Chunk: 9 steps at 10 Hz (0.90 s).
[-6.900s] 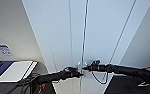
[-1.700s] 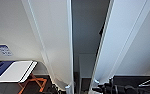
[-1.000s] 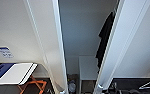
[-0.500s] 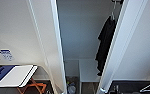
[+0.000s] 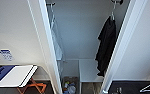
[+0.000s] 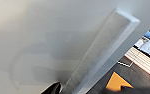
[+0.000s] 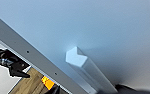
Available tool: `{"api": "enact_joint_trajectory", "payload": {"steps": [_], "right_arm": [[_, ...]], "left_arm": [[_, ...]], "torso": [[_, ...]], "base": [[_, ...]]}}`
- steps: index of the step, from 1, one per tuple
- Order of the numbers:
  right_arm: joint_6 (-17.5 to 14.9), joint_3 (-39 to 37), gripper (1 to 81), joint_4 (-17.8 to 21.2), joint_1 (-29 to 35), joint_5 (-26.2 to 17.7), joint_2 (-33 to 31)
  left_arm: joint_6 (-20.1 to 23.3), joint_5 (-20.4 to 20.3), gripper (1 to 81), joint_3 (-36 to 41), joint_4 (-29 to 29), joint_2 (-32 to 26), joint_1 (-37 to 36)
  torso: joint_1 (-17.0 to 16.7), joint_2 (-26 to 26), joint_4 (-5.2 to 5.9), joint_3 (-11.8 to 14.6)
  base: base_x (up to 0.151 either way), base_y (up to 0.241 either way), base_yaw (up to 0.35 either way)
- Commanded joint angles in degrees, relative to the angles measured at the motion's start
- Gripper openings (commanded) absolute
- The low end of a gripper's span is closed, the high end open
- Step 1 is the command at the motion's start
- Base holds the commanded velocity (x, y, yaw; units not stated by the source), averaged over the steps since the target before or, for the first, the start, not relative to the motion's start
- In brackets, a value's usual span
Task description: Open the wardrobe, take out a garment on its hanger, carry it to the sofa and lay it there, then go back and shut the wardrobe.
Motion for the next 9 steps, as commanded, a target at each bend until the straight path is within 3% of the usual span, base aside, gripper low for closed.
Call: {"api": "enact_joint_trajectory", "payload": {"steps": [1, 9], "right_arm": [[1.5, 5.7, 81.1, 1.3, 2.4, -7.9, -1.4], [1.6, 7.0, 81.1, 1.4, 0.7, -4.8, -6.8]], "left_arm": [[-0.9, -1.3, 81.1, 18.3, -3.1, 0.3, 0.7], [-0.8, -4.7, 81.1, 20.1, -0.3, -6.3, 5.1]], "torso": [[0.0, 0.0, 0.0, 0.0], [0.0, 0.0, -0.02, 0.0]], "base": [[0.0, 0.0, 0.0], [0.0, 0.0, 0.0]]}}
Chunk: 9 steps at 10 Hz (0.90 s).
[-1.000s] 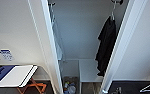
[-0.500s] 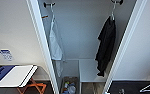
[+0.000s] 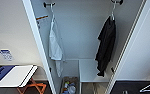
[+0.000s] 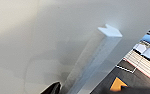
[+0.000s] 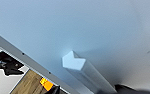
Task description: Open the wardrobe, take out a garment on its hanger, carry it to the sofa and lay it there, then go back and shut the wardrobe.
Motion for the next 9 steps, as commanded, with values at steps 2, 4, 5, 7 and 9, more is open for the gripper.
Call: {"api": "enact_joint_trajectory", "payload": {"steps": [2, 4, 5, 7, 9], "right_arm": [[1.4, 4.6, 81.1, 1.3, 2.4, -6.6, -2.9], [1.5, 4.6, 81.1, 1.3, 1.9, -6.2, -3.6], [1.5, 4.2, 81.1, 1.4, 1.5, -5.6, -3.9], [1.5, 3.3, 81.1, 1.4, 0.7, -4.8, -4.7], [1.6, 3.1, 81.1, 1.4, 0.1, -3.9, -6.0]], "left_arm": [[-2.0, 1.0, 81.1, 17.3, -1.3, -0.8, 2.4], [-2.0, 0.8, 81.1, 17.9, -0.6, -2.2, 3.4], [-2.0, 0.1, 81.1, 17.6, -0.4, -2.6, 4.1], [-2.0, -0.5, 81.1, 15.8, -0.5, -3.2, 6.2], [-1.6, -3.1, 81.1, 14.3, -0.1, -3.7, 8.6]], "torso": [[0.0, 0.0, 0.0, 0.0], [0.0, 0.0, 0.0, 0.0], [0.0, 0.0, 0.0, 0.0], [0.0, 0.0, 0.0, 0.0], [0.0, 0.0, 0.0, 0.0]], "base": [[0.0, 0.0, 0.0], [0.0, 0.0, 0.0], [0.0, 0.0, 0.0], [0.0, 0.0, 0.0], [0.0, 0.0, 0.0]]}}
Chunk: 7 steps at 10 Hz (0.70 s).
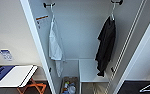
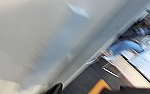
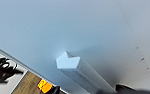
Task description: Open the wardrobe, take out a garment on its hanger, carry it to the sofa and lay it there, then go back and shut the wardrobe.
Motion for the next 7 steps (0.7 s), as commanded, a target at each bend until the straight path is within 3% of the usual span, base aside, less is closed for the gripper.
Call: {"api": "enact_joint_trajectory", "payload": {"steps": [1, 3, 5, 7], "right_arm": [[1.4, 1.9, 81.1, 1.3, 2.6, -6.8, -2.9], [1.5, 0.4, 81.1, 1.3, 0.8, -5.6, -3.5], [1.9, -3.7, 81.1, 1.4, -2.1, -1.6, -3.9], [2.3, -8.5, 81.1, 1.6, -5.1, 1.7, -3.7]], "left_arm": [[0.3, 0.3, 81.1, 6.3, 0.9, 0.1, 0.7], [0.2, -0.4, 81.1, 3.2, 0.7, 0.4, 3.7], [-0.1, -6.4, 81.1, -3.9, -0.3, 3.5, 8.5], [-0.1, -9.0, 81.1, -12.7, -1.3, 7.9, 12.3]], "torso": [[0.0, 0.0, 0.0, 0.0], [-0.2, -0.1, 0.02, 0.1], [-0.3, -0.2, 0.0, 0.1], [-0.4, -0.2, 0.0, 0.1]], "base": [[0.0, 0.0, 0.0], [0.0, 0.0, 0.0], [0.0, 0.0, 0.0], [0.0, 0.0, 0.0]]}}
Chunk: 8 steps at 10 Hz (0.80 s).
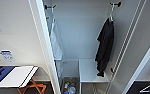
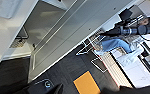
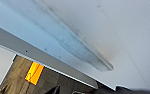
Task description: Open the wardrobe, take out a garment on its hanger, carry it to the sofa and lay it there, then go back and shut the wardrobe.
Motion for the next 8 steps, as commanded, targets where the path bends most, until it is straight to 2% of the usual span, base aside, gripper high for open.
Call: {"api": "enact_joint_trajectory", "payload": {"steps": [1, 4, 8], "right_arm": [[0.8, -2.9, 81.1, 1.1, 2.7, 3.3, -2.1], [2.9, -8.2, 81.1, 1.8, -1.0, 4.3, -1.3], [5.8, -20.2, 81.1, 1.9, -8.3, 4.2, 7.0]], "left_arm": [[-0.3, -4.9, 81.1, -8.5, -1.2, 5.4, 2.5], [-0.5, -6.2, 81.1, -19.0, -3.9, 10.6, 5.4], [-0.9, -7.7, 81.1, -31.9, -6.8, 18.7, 9.0]], "torso": [[0.0, 0.0, 0.0, 0.0], [-0.1, 0.0, 0.0, 0.0], [-0.1, -0.1, 0.0, 0.0]], "base": [[0.0, 0.0, 0.0], [0.0, 0.0, 0.0], [0.0, 0.0, 0.0]]}}
